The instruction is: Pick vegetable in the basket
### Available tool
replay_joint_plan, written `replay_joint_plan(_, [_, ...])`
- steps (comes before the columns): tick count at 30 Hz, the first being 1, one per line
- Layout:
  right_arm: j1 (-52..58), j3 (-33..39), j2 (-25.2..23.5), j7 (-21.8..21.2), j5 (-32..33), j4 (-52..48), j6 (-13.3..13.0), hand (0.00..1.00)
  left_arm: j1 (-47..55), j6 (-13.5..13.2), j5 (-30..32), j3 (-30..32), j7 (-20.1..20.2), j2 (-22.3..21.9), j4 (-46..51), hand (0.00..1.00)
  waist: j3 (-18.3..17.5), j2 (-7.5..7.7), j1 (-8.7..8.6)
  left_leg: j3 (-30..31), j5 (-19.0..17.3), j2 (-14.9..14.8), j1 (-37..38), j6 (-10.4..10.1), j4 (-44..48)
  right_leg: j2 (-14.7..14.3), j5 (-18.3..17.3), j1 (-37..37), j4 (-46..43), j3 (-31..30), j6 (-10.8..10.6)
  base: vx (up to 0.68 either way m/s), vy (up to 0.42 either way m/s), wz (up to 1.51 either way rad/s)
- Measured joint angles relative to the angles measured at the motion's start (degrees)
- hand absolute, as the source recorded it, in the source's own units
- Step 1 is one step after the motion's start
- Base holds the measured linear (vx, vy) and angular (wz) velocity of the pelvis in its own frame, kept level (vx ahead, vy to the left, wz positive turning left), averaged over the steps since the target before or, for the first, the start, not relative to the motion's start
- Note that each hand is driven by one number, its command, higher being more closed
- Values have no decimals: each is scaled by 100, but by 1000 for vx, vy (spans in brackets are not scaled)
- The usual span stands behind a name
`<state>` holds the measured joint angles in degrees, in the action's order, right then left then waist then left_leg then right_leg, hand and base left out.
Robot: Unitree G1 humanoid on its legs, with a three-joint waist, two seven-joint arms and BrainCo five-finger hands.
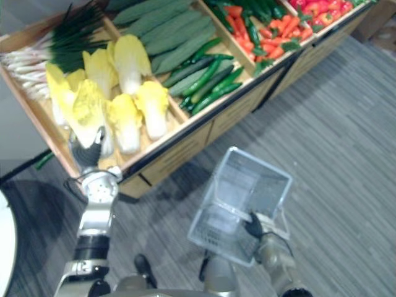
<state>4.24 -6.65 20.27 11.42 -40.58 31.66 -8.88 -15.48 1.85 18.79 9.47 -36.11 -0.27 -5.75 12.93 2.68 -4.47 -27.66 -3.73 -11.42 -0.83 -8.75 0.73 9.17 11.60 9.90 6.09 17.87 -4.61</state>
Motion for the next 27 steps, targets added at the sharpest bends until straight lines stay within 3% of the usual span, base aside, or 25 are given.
replay_joint_plan(5, [-30,220,44,-17,0,0,-34,100,254,-78,285,-112,39,60,814,100,-37,-64,8,0,0,4,0,0,4,2,0,0,0,-14,0,0,0,0])
replay_joint_plan(8, [-212,283,414,-193,12,1,-29,100,504,-249,284,-452,266,275,1217,100,-87,-152,18,-2,0,11,7,0,4,7,0,-6,-1,-24,0,0,0,0])
replay_joint_plan(12, [-628,299,1069,-430,125,-3,-7,100,866,-649,284,-1120,796,796,1710,100,-163,-282,20,-106,-2,16,86,-2,3,-6,1,-8,-5,-157,0,-4,-8,-11])
replay_joint_plan(19, [-1219,20,1833,-839,579,-166,-2,100,1171,-1161,104,-1971,1767,1215,1863,100,-308,-518,-6,-754,-181,12,506,-55,14,-135,4,8,-21,-808,-5,-19,-19,-45])
replay_joint_plan(27, [-2034,-529,2033,-1115,741,-191,22,100,1169,-1426,-506,-2420,2355,1484,2083,100,-350,-580,-30,-1533,-304,61,948,-145,-54,-346,121,109,-14,-1571,-25,-16,-11,-53])
